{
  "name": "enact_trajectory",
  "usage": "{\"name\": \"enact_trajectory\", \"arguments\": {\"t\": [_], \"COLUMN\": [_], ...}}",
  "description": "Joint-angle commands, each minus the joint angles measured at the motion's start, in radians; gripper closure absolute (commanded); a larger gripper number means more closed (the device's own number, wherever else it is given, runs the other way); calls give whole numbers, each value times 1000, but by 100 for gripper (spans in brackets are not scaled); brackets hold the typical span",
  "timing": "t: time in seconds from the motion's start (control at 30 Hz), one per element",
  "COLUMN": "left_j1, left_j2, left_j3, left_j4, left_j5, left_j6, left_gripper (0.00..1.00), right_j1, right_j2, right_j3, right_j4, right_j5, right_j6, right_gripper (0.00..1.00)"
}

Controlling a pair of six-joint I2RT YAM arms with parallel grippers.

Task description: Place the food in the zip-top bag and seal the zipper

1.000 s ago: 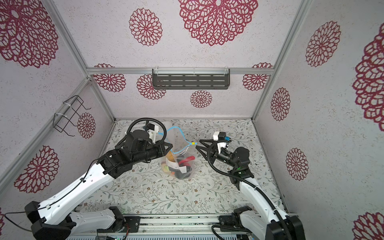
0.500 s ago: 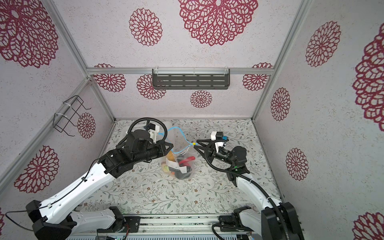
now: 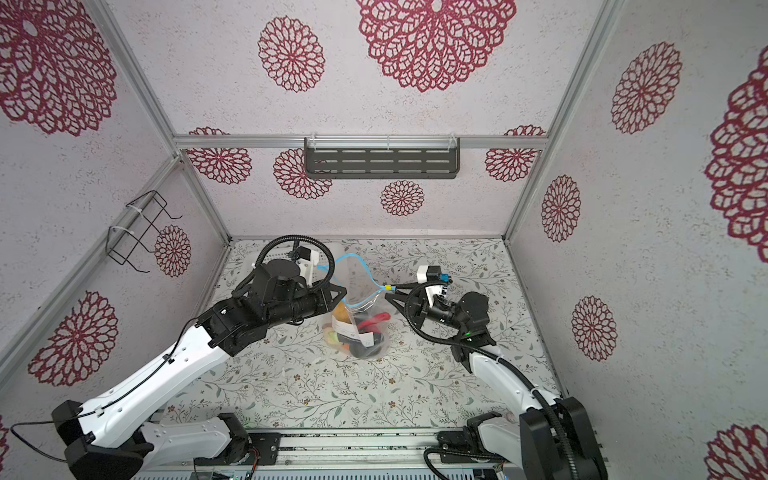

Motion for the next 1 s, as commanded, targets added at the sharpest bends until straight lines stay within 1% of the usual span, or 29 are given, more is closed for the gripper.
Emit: {"name": "enact_trajectory", "arguments": {"t": [0.0, 0.17, 0.3, 0.67, 0.87, 0.93, 0.97], "left_j1": [8, 7, 8, 9, 7, 8, 8], "left_j2": [-1, 0, 0, -2, -12, -15, -19], "left_j3": [4, 4, 3, 0, 1, 12, 16], "left_j4": [29, 31, 33, 31, 17, -1, -12], "left_j5": [8, 10, 10, 7, -1, -5, -7], "left_j6": [15, 13, 13, 11, 11, 14, 16], "left_gripper": [100, 100, 100, 100, 100, 100, 98], "right_j1": [7, 7, 7, 8, 13, 17, 19], "right_j2": [2, 1, 1, -7, -8, -3, 2], "right_j3": [14, 13, 13, 23, 52, 65, 74], "right_j4": [25, 24, 20, 11, 13, 16, 16], "right_j5": [-35, -40, -41, -37, -83, -99, -107], "right_j6": [-18, -22, -24, -22, -22, -23, -23], "right_gripper": [73, 76, 82, 94, 100, 100, 100]}}
